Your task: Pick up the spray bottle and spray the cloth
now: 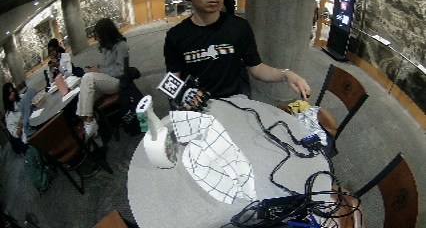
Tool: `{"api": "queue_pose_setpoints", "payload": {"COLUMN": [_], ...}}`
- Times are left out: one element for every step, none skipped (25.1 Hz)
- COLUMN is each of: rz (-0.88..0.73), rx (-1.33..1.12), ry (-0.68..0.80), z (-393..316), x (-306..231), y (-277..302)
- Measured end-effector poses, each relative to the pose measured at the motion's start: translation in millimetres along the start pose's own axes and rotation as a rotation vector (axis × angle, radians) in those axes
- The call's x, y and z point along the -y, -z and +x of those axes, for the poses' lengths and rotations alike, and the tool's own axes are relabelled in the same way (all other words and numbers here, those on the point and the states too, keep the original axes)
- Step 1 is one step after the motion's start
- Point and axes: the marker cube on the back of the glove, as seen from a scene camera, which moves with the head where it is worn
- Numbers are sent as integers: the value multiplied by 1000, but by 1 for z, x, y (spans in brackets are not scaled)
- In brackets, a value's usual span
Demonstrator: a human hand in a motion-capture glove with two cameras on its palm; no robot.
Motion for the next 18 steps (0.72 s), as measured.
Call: {"api": "queue_pose_setpoints", "payload": {"rz": [-6,-19,-38,-58,-68,-63,-47,-29,-16,-12,-16,-27,-38,-44,-45,-43,-42,-43], "rx": [-9,-26,-47,-71,-96,-118,-138,-156,-172,-185,-195,-202,-205,-206,-205,-205,-206,-208], "ry": [-14,-38,-68,-93,-100,-85,-54,-24,-4,7,11,13,14,14,13,12,11,11], "z": [-2,-4,-8,-12,-14,-16,-17,-19,-20,-22,-23,-24,-25,-26,-27,-27,-27,-27], "x": [-1,-2,-3,-4,-3,-2,-1,0,1,1,0,-1,-3,-4,-4,-4,-4,-3], "y": [4,10,17,24,29,33,37,39,41,43,45,46,47,48,48,48,48,48]}}
